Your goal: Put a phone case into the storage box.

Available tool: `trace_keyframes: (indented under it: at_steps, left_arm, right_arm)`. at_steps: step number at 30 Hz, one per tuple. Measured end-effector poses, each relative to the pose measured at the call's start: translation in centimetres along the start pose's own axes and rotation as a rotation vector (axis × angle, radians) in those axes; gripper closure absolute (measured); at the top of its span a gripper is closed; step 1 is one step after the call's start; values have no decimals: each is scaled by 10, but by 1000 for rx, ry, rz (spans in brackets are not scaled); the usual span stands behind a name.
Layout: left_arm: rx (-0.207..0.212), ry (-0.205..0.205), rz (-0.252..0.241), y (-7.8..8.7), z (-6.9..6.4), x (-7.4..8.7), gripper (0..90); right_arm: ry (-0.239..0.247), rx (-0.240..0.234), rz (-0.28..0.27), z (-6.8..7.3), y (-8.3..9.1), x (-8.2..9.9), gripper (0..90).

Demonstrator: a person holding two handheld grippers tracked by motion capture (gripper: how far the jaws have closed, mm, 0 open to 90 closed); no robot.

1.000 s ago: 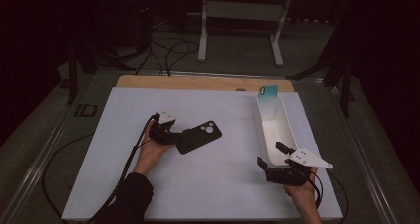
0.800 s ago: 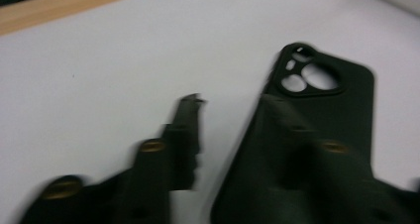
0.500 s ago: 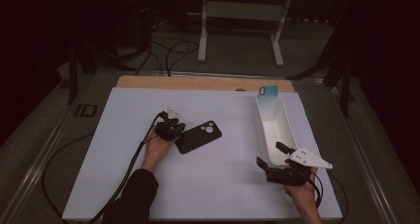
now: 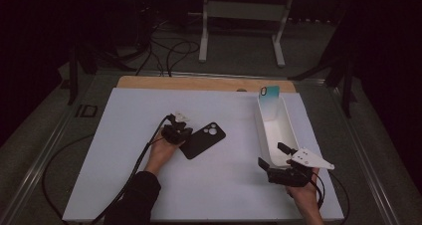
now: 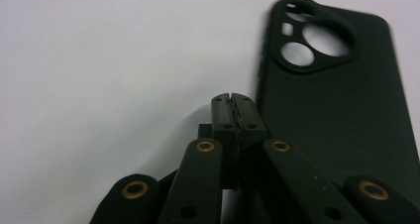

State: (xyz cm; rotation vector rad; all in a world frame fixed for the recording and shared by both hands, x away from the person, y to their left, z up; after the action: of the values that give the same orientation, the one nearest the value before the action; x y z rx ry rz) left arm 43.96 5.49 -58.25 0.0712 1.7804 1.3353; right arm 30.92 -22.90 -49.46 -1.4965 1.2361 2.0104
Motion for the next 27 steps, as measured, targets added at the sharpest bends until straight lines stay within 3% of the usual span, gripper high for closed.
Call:
trace_keyframes:
  at_steps: [4, 9, 12, 15, 17, 18, 19, 21, 22, 23, 24, 27]
  left_arm:
    - [4, -44, 6, 1, -11, 1, 900]
    - [11, -10, 2, 2, -8, 2, 855]
    - [10, 4, -13, 7, -5, 3, 770]
    - [31, 29, -64, 22, -3, 3, 710]
    - [38, 28, -76, 27, -3, 4, 624]
    - [44, 45, -150, 52, -2, 6, 624]
    - [44, 45, -150, 52, -2, 6, 504]
    - [30, 46, -189, 71, -1, 12, 475]
    - [30, 46, -189, 71, -1, 12, 416]
    - [-12, 52, -215, 90, 1, 20, 416]
    - [-24, 58, -234, 98, 1, 24, 287]
    - [-49, 81, -287, 120, 2, 39, 179]
  right_arm:
    - [0, 1, 1, 0, 0, 0, 88]
    - [0, 1, 1, 0, 0, 0, 88]
    - [-3, 2, -2, -2, 1, 1, 88]
    - [-6, 6, -3, -3, 1, 1, 88]
    - [-6, 6, -3, -3, 2, 1, 88]
    - [-5, 7, -4, -3, 2, 1, 88]
    - [-5, 7, -4, -3, 2, 1, 88]
    - [-3, 7, -6, -3, 2, 0, 88]
    - [-3, 7, -6, -3, 2, 0, 88]
    - [-2, 8, -6, -3, 2, 0, 88]
    - [1, 5, -6, -1, 1, -1, 88]
    - [4, 8, -8, 0, 1, -1, 88]
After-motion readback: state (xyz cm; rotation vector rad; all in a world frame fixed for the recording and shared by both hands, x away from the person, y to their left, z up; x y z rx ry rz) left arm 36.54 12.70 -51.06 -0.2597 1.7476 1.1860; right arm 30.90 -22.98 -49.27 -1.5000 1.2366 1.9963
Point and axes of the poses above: each handheld gripper's, and its own axes: y roughly backward along the jaws, x roughly out of its underside, z roughly to its left, the point moved 8 cm from there along -y, roughly forward along the jaws, and after that the axes turned 7 degrees about z, right-handed, at the moved point
